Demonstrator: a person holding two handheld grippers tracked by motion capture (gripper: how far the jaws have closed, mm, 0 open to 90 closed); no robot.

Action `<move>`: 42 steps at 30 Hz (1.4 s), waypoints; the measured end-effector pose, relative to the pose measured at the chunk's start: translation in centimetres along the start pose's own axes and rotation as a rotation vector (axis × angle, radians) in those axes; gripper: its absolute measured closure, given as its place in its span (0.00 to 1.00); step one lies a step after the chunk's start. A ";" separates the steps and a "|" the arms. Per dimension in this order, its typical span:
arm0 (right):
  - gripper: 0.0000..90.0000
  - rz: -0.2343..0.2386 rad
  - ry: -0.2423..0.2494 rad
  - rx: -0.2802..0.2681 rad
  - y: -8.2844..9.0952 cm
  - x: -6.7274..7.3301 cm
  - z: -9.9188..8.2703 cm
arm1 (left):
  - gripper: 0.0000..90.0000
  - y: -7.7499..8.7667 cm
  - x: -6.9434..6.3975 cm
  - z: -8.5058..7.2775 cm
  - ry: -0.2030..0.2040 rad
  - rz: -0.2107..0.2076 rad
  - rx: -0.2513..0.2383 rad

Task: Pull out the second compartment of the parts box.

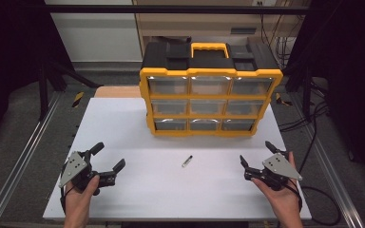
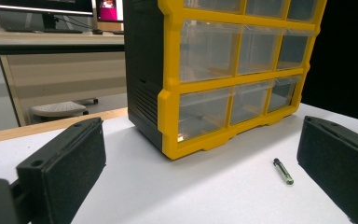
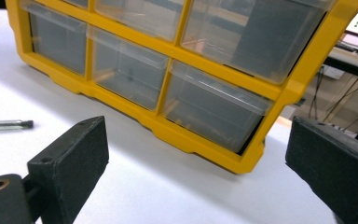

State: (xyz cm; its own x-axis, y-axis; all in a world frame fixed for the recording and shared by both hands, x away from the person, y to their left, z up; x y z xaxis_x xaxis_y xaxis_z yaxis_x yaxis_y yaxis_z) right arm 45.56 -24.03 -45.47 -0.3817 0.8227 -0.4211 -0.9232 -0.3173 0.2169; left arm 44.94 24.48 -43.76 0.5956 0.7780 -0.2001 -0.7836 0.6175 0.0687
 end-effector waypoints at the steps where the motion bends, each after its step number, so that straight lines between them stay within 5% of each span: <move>1: 0.07 0.000 0.000 0.000 0.0 0.0 0.0 | 0.01 0.0 0.0 0.0 0.001 0.002 0.000; 7: 0.09 -0.031 0.076 0.037 -0.4 -0.6 0.4 | 0.01 0.2 0.2 0.0 0.012 0.013 0.000; 12: 0.10 -0.049 0.207 0.091 -1.3 -1.1 1.1 | 0.01 0.2 0.1 -0.1 0.008 0.012 0.006; 16: 0.11 -0.056 0.245 0.104 -1.8 -1.3 1.7 | 0.01 0.2 0.1 -0.2 0.008 0.014 0.009; 26: 0.14 -0.105 0.398 0.091 -3.6 -1.7 5.8 | 0.01 0.2 0.2 -0.3 0.012 0.020 0.015; 42: 0.18 -0.227 0.550 0.098 -5.4 -1.3 9.5 | 0.01 0.2 0.3 -0.2 0.018 0.018 0.013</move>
State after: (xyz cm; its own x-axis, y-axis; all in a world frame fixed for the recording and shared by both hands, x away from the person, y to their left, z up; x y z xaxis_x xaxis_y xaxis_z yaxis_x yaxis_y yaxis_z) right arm 51.43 -18.94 -37.75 -0.1673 0.4920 -0.8543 -0.9858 -0.0959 0.1378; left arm 44.93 24.85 -44.02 0.5778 0.7869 -0.2167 -0.7918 0.6048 0.0851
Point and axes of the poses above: each handheld gripper's, and its own axes: y roughly backward along the jaws, z roughly out of its top, x roughly to its left, the point moved 5 cm from there along -y, roughly forward along the jaws, and after that the axes turned 10 degrees about y, right-handed, at the moved point
